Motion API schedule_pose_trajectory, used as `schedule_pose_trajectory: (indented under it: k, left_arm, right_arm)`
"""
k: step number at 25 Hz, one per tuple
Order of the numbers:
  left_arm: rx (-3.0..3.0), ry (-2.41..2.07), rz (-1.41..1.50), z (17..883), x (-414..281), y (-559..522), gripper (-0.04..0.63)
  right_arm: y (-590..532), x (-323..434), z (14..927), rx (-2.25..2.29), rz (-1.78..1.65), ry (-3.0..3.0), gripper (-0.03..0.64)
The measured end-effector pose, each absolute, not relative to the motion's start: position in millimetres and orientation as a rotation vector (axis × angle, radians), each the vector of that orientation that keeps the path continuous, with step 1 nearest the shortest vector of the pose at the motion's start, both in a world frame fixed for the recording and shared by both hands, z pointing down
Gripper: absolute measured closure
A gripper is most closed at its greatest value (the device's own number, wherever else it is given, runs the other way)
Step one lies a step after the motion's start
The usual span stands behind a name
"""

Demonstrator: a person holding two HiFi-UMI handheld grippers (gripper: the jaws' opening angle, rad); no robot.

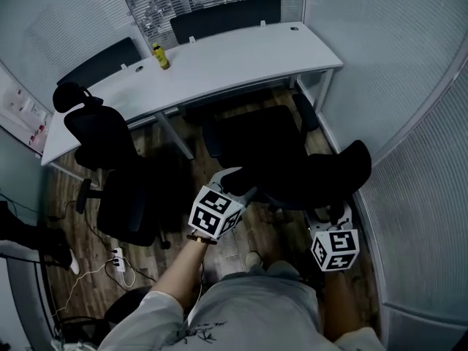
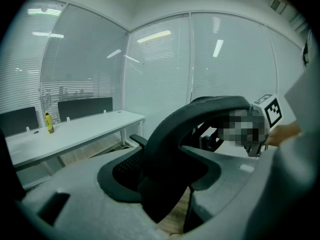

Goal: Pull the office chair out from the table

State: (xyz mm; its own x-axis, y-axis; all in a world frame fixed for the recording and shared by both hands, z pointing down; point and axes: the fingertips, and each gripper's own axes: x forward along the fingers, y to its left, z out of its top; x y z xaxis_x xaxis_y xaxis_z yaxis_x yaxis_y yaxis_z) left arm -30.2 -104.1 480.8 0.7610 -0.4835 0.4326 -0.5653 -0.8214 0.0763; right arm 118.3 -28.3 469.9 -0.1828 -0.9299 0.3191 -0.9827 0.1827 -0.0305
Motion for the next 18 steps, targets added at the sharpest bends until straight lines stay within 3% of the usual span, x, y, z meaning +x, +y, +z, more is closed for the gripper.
schedule_pose_trajectory:
  k: [18]
  left_arm:
    - [2.738, -0.824, 0.646, 477.3, -2.4, -34.9, 0.37]
  right_arm:
    - [38.3, 147.3, 468.9, 1.816, 0.335, -2.245, 0.328]
